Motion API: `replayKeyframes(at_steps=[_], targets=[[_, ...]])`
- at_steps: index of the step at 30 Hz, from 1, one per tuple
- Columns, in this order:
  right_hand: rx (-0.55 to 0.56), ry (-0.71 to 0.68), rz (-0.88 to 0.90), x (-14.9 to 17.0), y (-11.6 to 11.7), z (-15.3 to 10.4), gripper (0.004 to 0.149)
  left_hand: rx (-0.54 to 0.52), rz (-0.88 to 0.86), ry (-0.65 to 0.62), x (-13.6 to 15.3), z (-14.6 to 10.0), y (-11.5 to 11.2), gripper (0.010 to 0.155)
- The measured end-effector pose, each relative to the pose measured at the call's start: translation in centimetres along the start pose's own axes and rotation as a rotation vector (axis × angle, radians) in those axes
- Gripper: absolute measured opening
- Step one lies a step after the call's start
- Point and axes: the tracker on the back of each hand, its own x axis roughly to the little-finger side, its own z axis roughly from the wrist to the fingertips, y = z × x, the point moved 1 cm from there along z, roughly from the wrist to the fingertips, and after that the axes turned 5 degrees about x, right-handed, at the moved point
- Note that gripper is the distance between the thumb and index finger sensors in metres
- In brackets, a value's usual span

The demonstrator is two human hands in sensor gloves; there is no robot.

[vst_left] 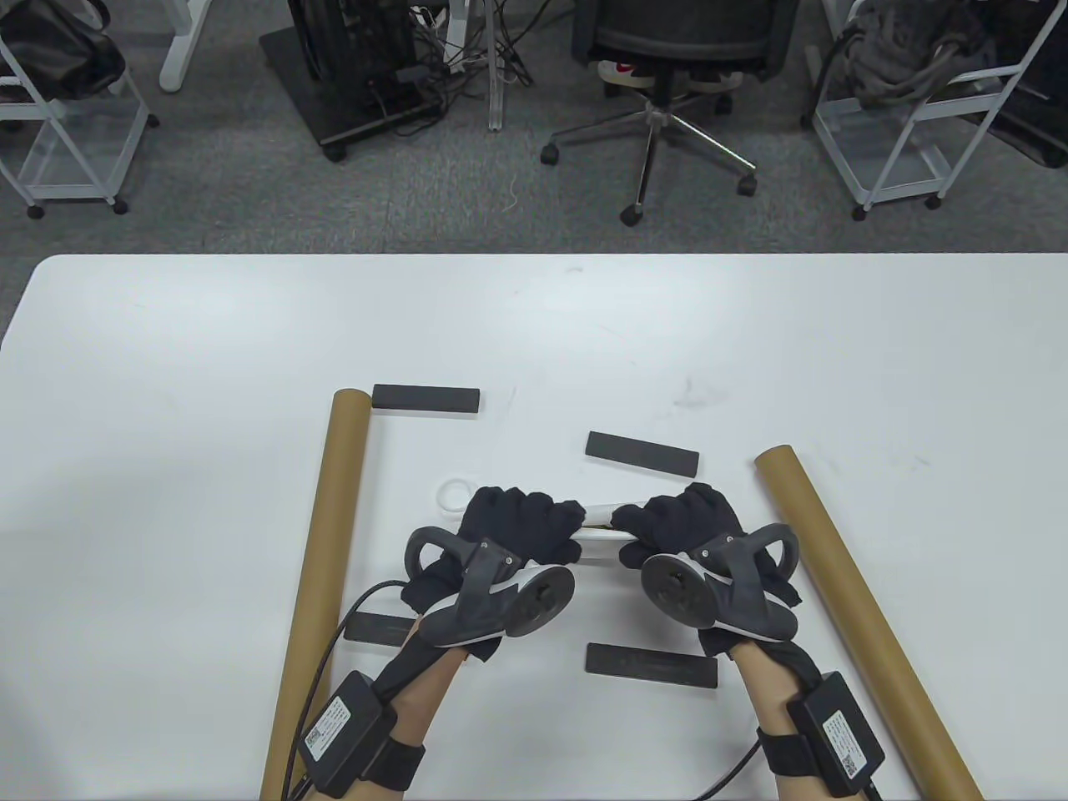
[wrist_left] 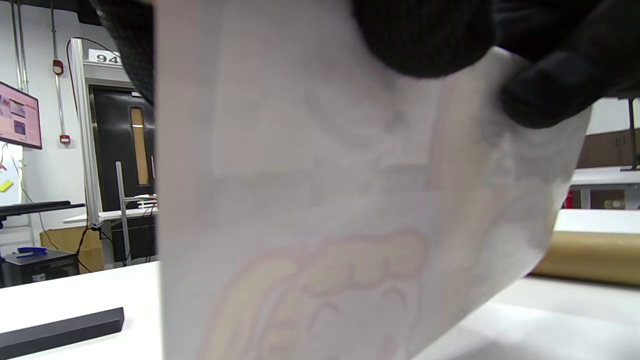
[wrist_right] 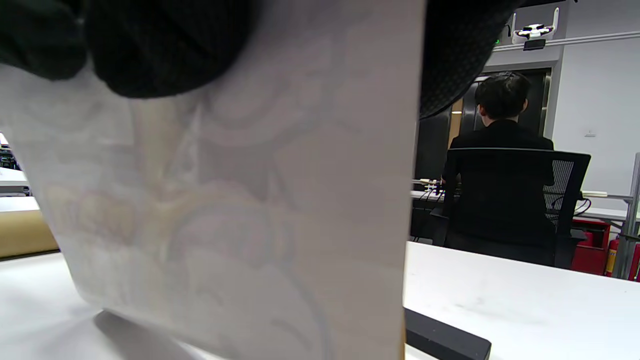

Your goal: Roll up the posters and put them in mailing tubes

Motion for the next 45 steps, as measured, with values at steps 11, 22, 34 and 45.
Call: replayKeyframes(at_steps=[11, 22, 34, 45], targets=[[-0.026, 0.022, -0.095, -0.4, 0.4, 0.1, 0.046, -0.048, 0.153, 0.041, -0.2, 0.3, -0.2, 0.045], [-0.072, 0.027, -0.037, -0.3, 0.4, 0.2, 0.053, -0.029, 0.135, 0.032, 0.4, 0.7, -0.6, 0.048], [-0.030, -0.001, -0.024, -0.5, 0.4, 0.0, 0.039, -0.008, 0.190, 0.005, 0.0, 0.7, -1.0, 0.034], [-0.064, -0.004, -0.003, -0.9, 1.1, 0.0, 0.045, 0.040, 0.234, 0.041, 0.5, 0.7, -1.6, 0.043]])
